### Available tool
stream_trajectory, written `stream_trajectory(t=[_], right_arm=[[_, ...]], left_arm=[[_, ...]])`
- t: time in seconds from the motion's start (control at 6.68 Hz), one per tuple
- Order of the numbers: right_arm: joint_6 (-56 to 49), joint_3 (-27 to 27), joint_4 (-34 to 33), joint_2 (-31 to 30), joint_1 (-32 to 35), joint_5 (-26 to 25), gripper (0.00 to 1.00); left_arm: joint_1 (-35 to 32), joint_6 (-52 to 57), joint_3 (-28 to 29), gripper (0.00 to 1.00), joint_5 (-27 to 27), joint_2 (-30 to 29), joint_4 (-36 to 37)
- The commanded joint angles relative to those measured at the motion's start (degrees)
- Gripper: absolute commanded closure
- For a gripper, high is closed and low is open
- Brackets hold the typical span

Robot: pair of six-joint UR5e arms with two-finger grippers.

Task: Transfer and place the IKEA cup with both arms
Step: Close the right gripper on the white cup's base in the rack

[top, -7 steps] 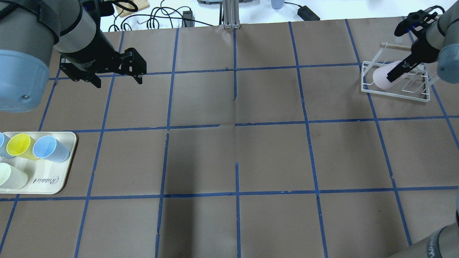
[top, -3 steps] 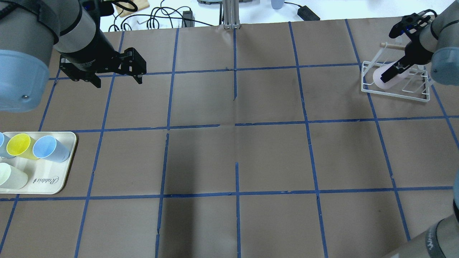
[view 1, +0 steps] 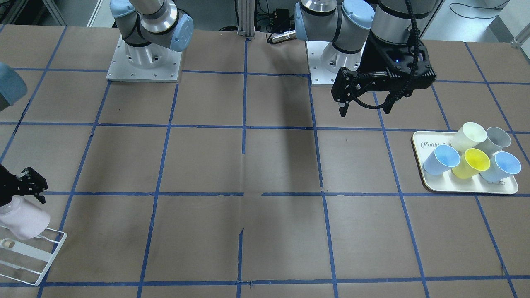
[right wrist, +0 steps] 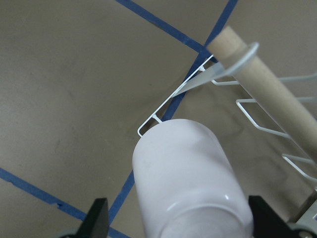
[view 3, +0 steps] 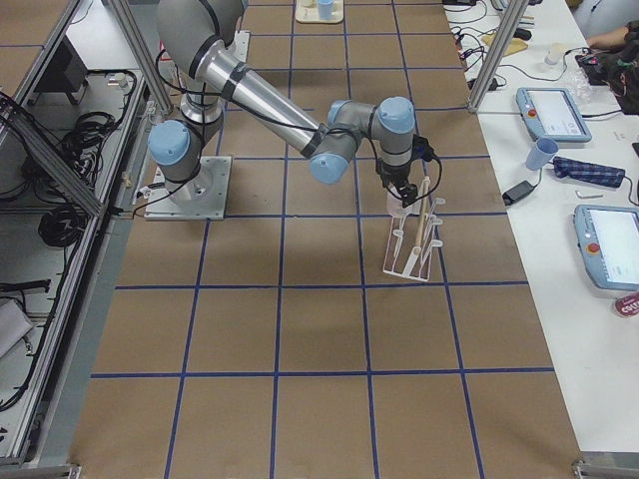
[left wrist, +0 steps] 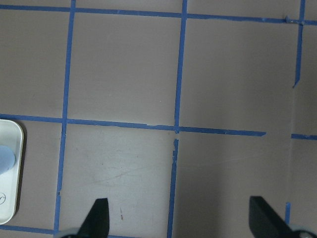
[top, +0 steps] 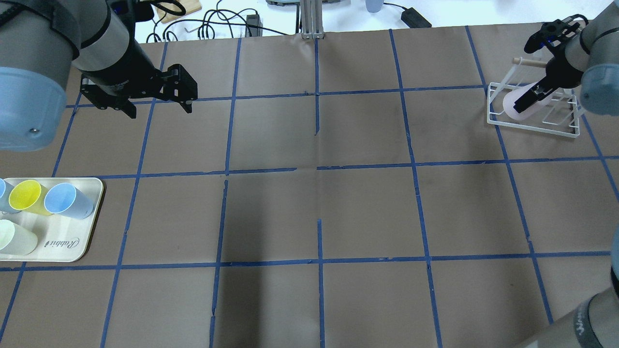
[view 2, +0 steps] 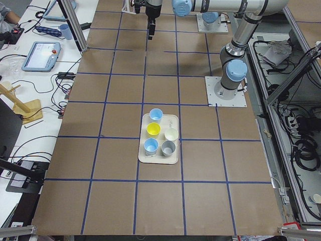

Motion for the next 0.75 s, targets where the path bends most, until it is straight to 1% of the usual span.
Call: stream_trajectory(t=[0.0,0.15,0.6], right_arm=[[0.0,0.4,0.5,-0.1,-0.2,-0.2,0.10],[0.0,0.1,0.6,-0.1,-0.2,-0.2,0.15],[0.1,-0.3,0.8,-0.1,-0.2,-0.3,0.43]], left_arm=[[0.0,0.0,0.0,0.00,0.0,0.0,0.0],[0.0,0.0,0.1,0.00,-0.2,0.0,0.0],[0.0,-0.1,-0.2,0.00,-0.4,0.0,-0.1]])
